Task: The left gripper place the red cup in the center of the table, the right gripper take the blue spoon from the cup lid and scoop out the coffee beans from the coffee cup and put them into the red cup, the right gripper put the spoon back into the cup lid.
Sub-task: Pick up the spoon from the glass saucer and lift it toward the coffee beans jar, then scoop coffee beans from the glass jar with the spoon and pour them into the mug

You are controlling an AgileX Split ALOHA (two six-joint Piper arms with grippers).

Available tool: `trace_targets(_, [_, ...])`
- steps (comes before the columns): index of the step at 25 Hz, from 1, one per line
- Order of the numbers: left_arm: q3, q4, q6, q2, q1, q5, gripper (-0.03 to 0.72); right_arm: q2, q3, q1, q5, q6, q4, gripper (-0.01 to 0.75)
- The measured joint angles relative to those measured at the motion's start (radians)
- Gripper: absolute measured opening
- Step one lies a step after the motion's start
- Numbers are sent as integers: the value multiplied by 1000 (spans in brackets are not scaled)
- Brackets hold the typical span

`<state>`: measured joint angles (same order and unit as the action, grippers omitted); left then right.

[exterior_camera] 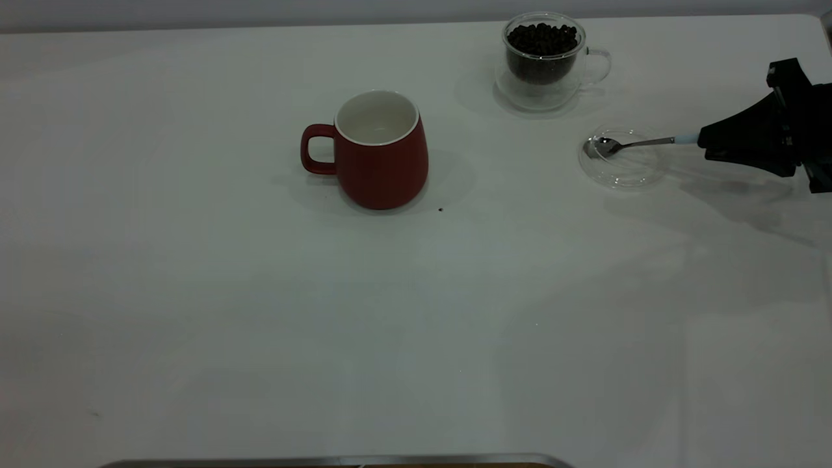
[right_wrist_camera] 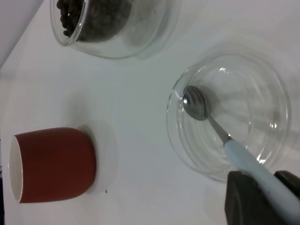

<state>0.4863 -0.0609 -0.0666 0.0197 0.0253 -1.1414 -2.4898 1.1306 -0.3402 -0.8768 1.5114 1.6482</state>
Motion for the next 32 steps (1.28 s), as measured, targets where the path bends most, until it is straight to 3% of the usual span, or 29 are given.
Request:
trace_targets(20, [0,0,0,0,0,0,482,127,0,-20,20,-115,-232,115])
trace_targets(28, [0,0,0,0,0,0,482,201,0,-18,-47,-135,-216,115])
trace_targets(32, [0,0,0,0,1,0,482,213,0,25,-94,-126,-111,115])
